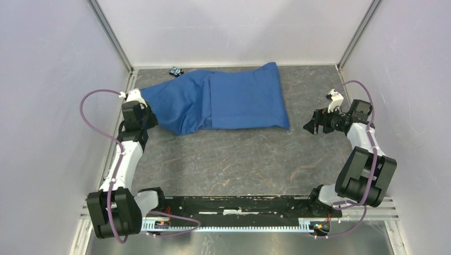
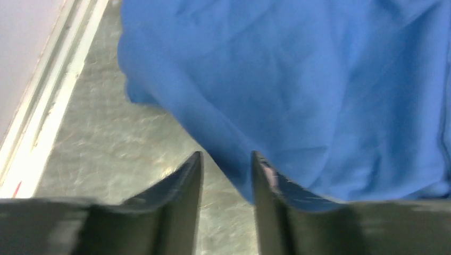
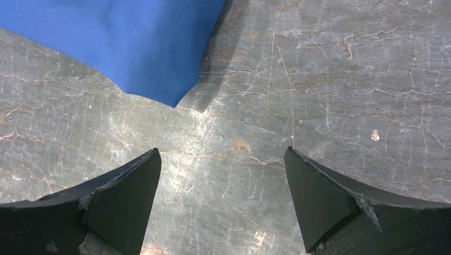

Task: Open and lay out the surgical kit
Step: Open the surgical kit at the center of the board.

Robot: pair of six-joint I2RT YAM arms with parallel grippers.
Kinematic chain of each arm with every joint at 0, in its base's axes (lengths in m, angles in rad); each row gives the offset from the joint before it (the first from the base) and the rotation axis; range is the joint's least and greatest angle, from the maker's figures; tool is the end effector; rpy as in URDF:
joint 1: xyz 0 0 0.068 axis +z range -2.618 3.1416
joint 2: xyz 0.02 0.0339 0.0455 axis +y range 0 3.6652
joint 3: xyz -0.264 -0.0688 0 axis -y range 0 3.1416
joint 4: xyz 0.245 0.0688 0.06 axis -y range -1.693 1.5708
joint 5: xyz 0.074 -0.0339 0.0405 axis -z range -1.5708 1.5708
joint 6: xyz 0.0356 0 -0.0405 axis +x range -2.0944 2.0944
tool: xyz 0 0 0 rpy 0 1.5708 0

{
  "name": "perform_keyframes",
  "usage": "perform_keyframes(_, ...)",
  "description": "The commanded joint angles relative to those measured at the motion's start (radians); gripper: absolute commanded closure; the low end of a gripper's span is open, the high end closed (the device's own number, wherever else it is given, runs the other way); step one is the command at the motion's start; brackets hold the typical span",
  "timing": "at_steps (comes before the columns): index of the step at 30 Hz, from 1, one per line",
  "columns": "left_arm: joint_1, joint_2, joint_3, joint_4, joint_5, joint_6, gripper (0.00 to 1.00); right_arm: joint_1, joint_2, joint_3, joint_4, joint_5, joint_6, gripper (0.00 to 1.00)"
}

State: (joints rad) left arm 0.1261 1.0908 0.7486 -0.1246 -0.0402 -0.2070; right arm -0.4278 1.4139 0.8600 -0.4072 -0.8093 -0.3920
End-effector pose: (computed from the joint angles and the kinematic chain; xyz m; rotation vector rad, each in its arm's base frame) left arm 0.2447 0.0325 0.2727 -0.3626 2.0047 -0.0098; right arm 0.2610 -0.0907 0.2156 -0.2589 2.2204 0.5924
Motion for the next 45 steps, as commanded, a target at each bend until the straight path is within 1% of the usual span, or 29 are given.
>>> perform_keyframes(1,0.022,-0.028,0.012,-0.057,-0.133,0.169,0.37,-0.005,-0.004,-0.001,-0.007,0.002,-0.022,0.06)
perform_keyframes(2,0.022,-0.027,0.018,-0.070,-0.163,0.191,0.23,-0.005,-0.005,-0.001,-0.007,0.002,-0.021,0.06)
perform_keyframes(3,0.023,-0.029,0.017,-0.072,-0.187,0.205,0.14,-0.005,-0.006,0.000,-0.007,0.000,-0.018,0.06)
perform_keyframes(5,0.028,-0.024,0.012,-0.055,-0.252,0.258,0.01,-0.005,-0.007,0.008,-0.007,-0.005,-0.012,0.06)
perform_keyframes(8,0.046,-0.008,0.034,-0.059,-0.307,0.288,0.00,0.007,-0.010,0.035,-0.012,-0.004,-0.006,0.06)
perform_keyframes(13,0.065,-0.030,0.101,-0.045,-0.282,0.302,0.00,0.078,-0.037,0.114,-0.007,0.032,-0.001,0.05)
perform_keyframes(15,0.066,-0.016,0.144,-0.041,-0.232,0.297,0.00,0.130,-0.052,0.143,0.017,0.060,0.005,0.05)
perform_keyframes(18,0.066,0.095,0.261,-0.097,-0.195,0.263,0.00,0.255,-0.053,0.191,0.030,0.120,-0.026,0.05)
perform_keyframes(20,0.066,0.203,0.355,-0.178,-0.168,0.229,0.00,0.344,-0.056,0.198,0.062,0.174,-0.054,0.05)
perform_keyframes(21,0.065,0.241,0.402,-0.229,-0.138,0.218,0.00,0.386,-0.053,0.200,0.083,0.209,-0.068,0.05)
perform_keyframes(23,0.066,0.296,0.472,-0.316,-0.042,0.160,0.00,0.518,-0.041,0.217,0.104,0.293,-0.119,0.05)
perform_keyframes(25,0.066,0.313,0.504,-0.372,0.048,0.129,0.00,0.640,-0.018,0.233,0.121,0.402,-0.175,0.05)
perform_keyframes(27,0.066,0.302,0.510,-0.403,0.127,0.121,0.00,0.798,0.010,0.237,0.156,0.535,-0.239,0.05)
perform_keyframes(30,0.066,0.278,0.513,-0.449,0.171,0.138,0.00,1.009,0.070,0.236,0.216,0.758,-0.344,0.06)
perform_keyframes(31,0.067,0.268,0.514,-0.462,0.180,0.151,0.00,1.063,0.099,0.233,0.254,0.849,-0.372,0.06)
perform_keyframes(33,0.066,0.247,0.512,-0.487,0.199,0.171,0.00,1.171,0.161,0.243,0.302,0.970,-0.419,0.07)
perform_keyframes(35,0.068,0.233,0.512,-0.506,0.211,0.188,0.00,1.251,0.228,0.272,0.333,1.062,-0.452,0.07)
perform_keyframes(40,0.067,0.221,0.509,-0.524,0.194,0.204,0.00,1.398,0.371,0.341,0.412,1.221,-0.511,0.08)
perform_keyframes(43,0.067,0.214,0.509,-0.526,0.192,0.205,0.00,1.460,0.430,0.335,0.507,1.333,-0.589,0.08)
perform_keyframes(45,0.067,0.212,0.512,-0.525,0.196,0.205,0.00,1.484,0.467,0.345,0.531,1.373,-0.615,0.08)
